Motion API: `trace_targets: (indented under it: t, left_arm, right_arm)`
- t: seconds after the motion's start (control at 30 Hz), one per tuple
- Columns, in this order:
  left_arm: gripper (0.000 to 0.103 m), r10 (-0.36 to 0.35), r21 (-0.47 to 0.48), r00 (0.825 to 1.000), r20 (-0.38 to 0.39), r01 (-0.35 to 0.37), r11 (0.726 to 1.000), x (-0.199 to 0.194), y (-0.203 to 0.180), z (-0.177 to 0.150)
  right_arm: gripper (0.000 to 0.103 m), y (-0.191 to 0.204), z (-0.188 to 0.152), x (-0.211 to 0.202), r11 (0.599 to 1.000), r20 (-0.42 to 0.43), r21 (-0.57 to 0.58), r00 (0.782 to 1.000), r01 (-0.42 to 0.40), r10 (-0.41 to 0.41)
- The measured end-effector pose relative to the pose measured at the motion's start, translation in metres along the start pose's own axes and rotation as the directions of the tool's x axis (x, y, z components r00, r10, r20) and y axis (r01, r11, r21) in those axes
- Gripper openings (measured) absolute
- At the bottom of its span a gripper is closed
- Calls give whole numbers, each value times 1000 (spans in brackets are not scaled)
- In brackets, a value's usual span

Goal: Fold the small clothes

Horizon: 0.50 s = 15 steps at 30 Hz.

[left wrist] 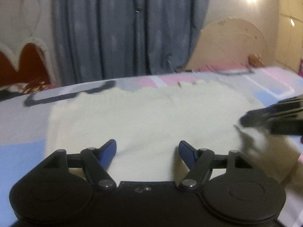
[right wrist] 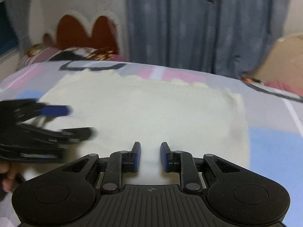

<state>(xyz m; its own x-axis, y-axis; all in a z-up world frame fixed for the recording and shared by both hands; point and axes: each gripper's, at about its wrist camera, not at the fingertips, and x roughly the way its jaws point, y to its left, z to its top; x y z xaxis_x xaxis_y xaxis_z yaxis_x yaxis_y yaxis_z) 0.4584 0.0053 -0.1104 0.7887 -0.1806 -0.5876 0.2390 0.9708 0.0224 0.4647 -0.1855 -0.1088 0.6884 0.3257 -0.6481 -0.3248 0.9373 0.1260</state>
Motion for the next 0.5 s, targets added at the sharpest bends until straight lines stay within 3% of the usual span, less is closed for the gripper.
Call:
trace_targets:
  t: [0.07,0.17,0.23,0.37,0.5]
  left_arm:
    - [71,-29,-41,1000,-3,29,999,-6,0,-2]
    - [69,-52,-26,999,-15,52,998,-11,-21,-8]
    - [59,-37,-37,999,-38,36,999,-12,-28,-17]
    - [62,-28,-53,999,-36,26,998,-28,-24,-35]
    - [71,21,-24,999,-33,-22,999,-43,-25,-41]
  right_arm:
    - [21,-10,-1,-10,999,41,18,999,-27,26]
    - [21,14,-3,-12,995,10,2,995,-101,101]
    - [21,33,-11,-13,991,-20,-10,991,-134,134]
    - [21,50,-38,-20,991,-58,31,990,-129,131]
    - [21,70,-57,-47,991,-37,-29,991,-131,130]
